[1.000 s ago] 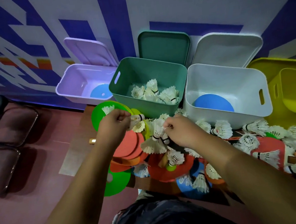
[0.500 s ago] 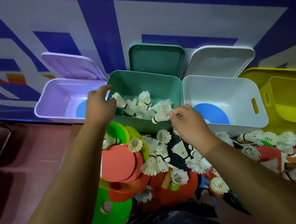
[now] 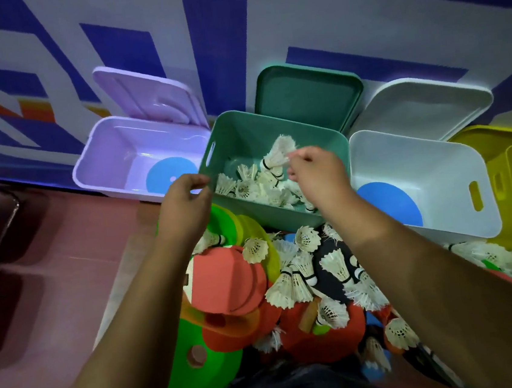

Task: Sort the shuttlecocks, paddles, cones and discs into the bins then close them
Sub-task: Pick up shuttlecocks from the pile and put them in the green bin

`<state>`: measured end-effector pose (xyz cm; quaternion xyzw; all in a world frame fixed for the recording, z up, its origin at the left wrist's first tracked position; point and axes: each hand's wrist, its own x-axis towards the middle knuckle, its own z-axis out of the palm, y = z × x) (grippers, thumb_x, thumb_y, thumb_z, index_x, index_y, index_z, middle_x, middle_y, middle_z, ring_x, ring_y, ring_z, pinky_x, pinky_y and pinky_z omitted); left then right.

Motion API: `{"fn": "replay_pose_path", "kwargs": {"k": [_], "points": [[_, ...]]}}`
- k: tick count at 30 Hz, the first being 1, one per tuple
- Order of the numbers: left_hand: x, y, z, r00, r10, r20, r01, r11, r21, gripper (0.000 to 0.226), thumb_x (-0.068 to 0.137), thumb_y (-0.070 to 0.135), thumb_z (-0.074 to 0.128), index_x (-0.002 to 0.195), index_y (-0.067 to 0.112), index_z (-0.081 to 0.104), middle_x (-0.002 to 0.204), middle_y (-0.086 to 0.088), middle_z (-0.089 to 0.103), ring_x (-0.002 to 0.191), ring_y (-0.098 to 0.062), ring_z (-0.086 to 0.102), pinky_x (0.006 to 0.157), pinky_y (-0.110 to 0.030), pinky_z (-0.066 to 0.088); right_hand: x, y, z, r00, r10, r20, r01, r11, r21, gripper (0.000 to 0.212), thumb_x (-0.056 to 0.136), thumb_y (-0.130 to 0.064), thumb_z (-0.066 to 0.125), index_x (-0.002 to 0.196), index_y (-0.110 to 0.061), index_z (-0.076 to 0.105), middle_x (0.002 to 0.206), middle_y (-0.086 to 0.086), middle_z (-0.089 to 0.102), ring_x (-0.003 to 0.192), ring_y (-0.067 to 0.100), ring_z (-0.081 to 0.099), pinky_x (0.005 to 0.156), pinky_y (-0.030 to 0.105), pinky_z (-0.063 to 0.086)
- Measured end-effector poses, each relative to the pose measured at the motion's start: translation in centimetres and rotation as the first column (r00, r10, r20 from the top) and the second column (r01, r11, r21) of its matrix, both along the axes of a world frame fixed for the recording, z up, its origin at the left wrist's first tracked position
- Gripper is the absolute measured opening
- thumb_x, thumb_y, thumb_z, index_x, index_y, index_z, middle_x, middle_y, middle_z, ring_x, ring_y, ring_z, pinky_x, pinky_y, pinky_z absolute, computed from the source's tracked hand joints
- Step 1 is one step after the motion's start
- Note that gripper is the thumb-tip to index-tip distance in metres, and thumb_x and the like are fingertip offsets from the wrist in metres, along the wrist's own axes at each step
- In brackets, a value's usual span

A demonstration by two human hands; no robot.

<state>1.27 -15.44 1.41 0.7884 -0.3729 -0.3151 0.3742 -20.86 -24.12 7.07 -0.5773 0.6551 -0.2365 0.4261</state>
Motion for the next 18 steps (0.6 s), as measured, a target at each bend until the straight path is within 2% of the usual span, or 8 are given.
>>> {"fn": "replay_pose_path", "kwargs": {"k": [2,4,6,9,12,14,16,18], "points": [[1.2,0.8,-0.4,0.999,0.024,-0.036,-0.023,1.0,0.015,0.019,0.093,0.031,0.063,0.111,0.032,0.071,0.117,0.002,0.074,0.092,-0.014,0.071,0.084,-0.038,0.059,1.9,-1.7,0.5,1.0,0.025,0.014,-0.024,0.999,-0.025,0.036,0.097,-0.03,0.061,0.131,-0.036,0.068,0.124,-0.008,0.07,0.089,0.01,0.071,0.076,0.029,0.058],[2.3,1.6,-0.6,0.998,0.034,-0.06,-0.031,0.998,0.049,0.021,0.088,0.04,0.06,0.106,0.034,0.07,0.109,0.003,0.076,0.103,-0.022,0.072,0.091,-0.046,0.06,3.2,-2.7,0.5,0.998,0.058,-0.016,-0.058,0.998,-0.021,0.044,0.099,-0.029,0.061,0.143,-0.032,0.06,0.13,-0.008,0.061,0.083,0.003,0.065,0.063,0.019,0.05],[3.3,2.3,-1.5,0.997,0.049,-0.057,-0.044,0.995,0.093,0.024,0.087,0.04,0.059,0.107,0.033,0.071,0.102,0.008,0.076,0.098,-0.02,0.072,0.092,-0.047,0.06,3.9,-2.6,0.0,0.995,0.093,-0.038,-0.094,0.996,-0.015,0.039,0.099,-0.027,0.058,0.138,-0.028,0.065,0.127,-0.009,0.066,0.087,0.005,0.066,0.069,0.021,0.053],[4.1,3.1,-2.8,0.999,0.035,0.018,-0.037,0.989,0.143,0.023,0.092,0.031,0.063,0.113,0.025,0.073,0.107,0.006,0.075,0.101,-0.021,0.072,0.09,-0.037,0.057,4.3,-0.9,-1.4,0.991,0.125,-0.041,-0.125,0.992,0.017,0.025,0.1,-0.028,0.056,0.116,-0.028,0.076,0.107,-0.007,0.075,0.097,0.016,0.071,0.084,0.032,0.057],[4.0,3.7,-4.1,0.994,-0.032,0.104,0.005,0.969,0.246,0.031,0.096,0.023,0.064,0.126,0.017,0.07,0.119,0.001,0.073,0.111,-0.022,0.067,0.085,-0.027,0.043,4.2,1.2,-2.2,0.987,0.153,-0.043,-0.154,0.988,-0.02,0.021,0.1,-0.028,0.057,0.101,-0.03,0.078,0.097,-0.014,0.075,0.093,0.01,0.071,0.083,0.028,0.055],[3.7,3.9,-5.2,0.992,-0.073,0.107,0.037,0.951,0.306,0.037,0.094,0.023,0.067,0.131,0.016,0.066,0.121,-0.002,0.071,0.113,-0.025,0.066,0.085,-0.029,0.045,4.2,2.6,-2.4,0.981,0.187,-0.042,-0.189,0.98,-0.068,0.019,0.1,-0.028,0.059,0.097,-0.032,0.078,0.1,-0.017,0.075,0.093,0.006,0.07,0.081,0.026,0.052],[3.3,4.0,-6.7,0.993,-0.104,0.063,0.077,0.937,0.342,0.052,0.088,0.021,0.075,0.137,0.012,0.059,0.124,-0.012,0.069,0.113,-0.032,0.065,0.089,-0.036,0.052,4.2,3.8,-2.4,0.97,0.239,-0.035,-0.241,0.967,-0.084,0.017,0.1,-0.031,0.061,0.098,-0.033,0.078,0.101,-0.017,0.074,0.092,0.006,0.071,0.082,0.026,0.053],[2.9,4.1,-7.9,0.991,-0.117,0.068,0.086,0.93,0.356,0.078,0.079,0.017,0.082,0.149,0.01,0.047,0.129,-0.019,0.064,0.116,-0.037,0.062,0.091,-0.039,0.051,4.1,4.9,-2.5,0.956,0.292,-0.019,-0.293,0.954,-0.065,0.017,0.1,-0.03,0.062,0.099,-0.033,0.078,0.102,-0.018,0.074,0.091,0.004,0.07,0.079,0.023,0.052]]}}
